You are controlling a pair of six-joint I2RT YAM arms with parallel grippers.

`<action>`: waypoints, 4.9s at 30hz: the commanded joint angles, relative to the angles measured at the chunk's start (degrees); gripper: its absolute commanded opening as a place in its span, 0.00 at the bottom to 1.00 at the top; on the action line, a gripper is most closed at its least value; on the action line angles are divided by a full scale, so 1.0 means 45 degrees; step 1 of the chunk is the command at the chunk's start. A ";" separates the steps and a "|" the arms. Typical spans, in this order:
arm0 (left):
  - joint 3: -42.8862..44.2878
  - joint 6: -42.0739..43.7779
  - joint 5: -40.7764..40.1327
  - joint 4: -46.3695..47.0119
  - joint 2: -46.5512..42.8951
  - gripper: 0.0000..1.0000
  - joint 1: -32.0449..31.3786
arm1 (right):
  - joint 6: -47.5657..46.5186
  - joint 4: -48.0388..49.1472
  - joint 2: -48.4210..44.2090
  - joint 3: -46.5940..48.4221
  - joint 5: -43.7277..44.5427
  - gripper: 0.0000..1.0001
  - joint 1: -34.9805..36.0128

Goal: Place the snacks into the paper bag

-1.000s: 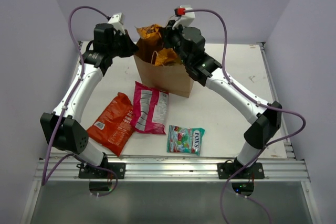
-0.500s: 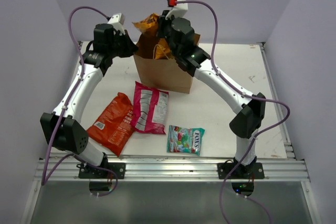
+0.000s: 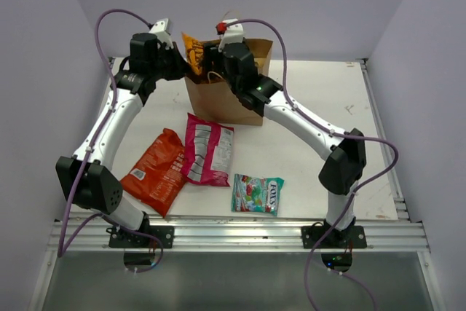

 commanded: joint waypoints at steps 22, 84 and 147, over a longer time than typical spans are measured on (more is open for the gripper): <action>0.0459 -0.0010 0.0248 0.0657 -0.0034 0.00 -0.0071 | 0.1019 0.0505 -0.6123 -0.8158 -0.1484 0.76 0.1232; -0.0380 0.0283 0.0715 0.0794 -0.0776 0.00 -0.0071 | -0.4228 -0.2716 -0.7934 -0.2000 0.0839 0.00 0.5138; -0.0303 0.0458 0.0774 0.0735 -0.0229 0.00 -0.0071 | -1.0872 0.2306 -0.0296 0.1794 0.3826 0.75 0.2150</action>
